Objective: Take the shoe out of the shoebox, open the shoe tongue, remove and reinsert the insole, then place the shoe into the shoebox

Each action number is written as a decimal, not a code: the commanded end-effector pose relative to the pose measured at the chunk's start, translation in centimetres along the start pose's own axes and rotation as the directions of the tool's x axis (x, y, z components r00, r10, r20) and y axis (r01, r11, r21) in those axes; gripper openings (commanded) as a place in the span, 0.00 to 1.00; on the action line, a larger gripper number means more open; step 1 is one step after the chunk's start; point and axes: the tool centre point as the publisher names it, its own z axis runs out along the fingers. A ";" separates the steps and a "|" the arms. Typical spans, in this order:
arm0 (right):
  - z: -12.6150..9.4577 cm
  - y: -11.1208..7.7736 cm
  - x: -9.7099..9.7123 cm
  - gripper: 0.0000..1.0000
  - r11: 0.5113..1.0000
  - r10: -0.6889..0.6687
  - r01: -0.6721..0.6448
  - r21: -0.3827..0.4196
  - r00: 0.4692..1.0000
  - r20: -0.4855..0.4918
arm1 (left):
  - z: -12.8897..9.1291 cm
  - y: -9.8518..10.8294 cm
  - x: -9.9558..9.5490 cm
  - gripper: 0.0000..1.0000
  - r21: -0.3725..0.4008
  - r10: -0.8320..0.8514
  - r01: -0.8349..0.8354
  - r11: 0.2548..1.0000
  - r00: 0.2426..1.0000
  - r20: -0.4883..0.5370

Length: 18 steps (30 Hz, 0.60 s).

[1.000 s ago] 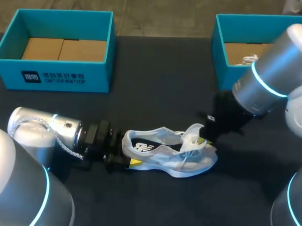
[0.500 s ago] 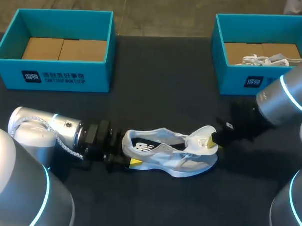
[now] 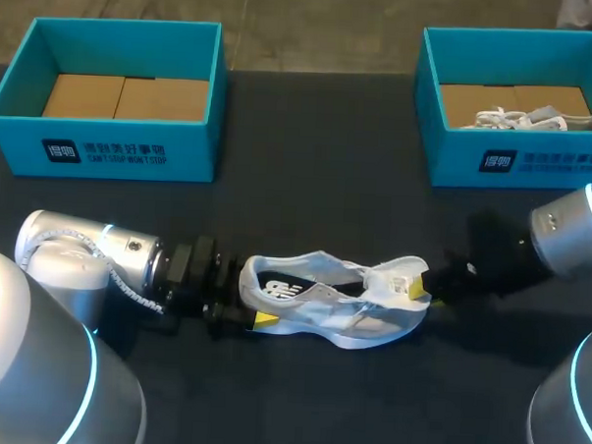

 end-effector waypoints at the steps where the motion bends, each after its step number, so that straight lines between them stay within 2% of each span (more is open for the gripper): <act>1: -0.6 -0.4 0.3 0.76 1.000 -0.003 0.003 -0.012 1.000 0.001 | 0.3 0.2 0.1 0.00 -0.002 -0.001 0.001 1.000 1.000 0.000; 4: -1.2 -0.3 1.1 0.81 1.000 -0.005 0.006 -0.018 1.000 0.028 | 0.3 0.2 0.1 0.00 -0.002 -0.001 0.001 1.000 1.000 0.000; 9: -2.3 -0.3 3.0 0.79 0.999 -0.015 0.017 -0.028 0.996 0.089 | 0.3 0.2 0.1 0.00 -0.002 -0.001 0.001 1.000 1.000 0.000; 15: -3.6 -0.5 6.6 0.67 0.999 -0.008 0.017 -0.041 0.977 0.214 | 0.3 0.2 0.1 0.00 -0.002 -0.001 0.001 1.000 1.000 0.000; 18: -4.1 -0.7 8.3 0.54 0.998 -0.023 0.036 -0.043 0.962 0.273 | 0.3 0.2 0.1 0.00 -0.002 -0.001 0.001 1.000 1.000 0.000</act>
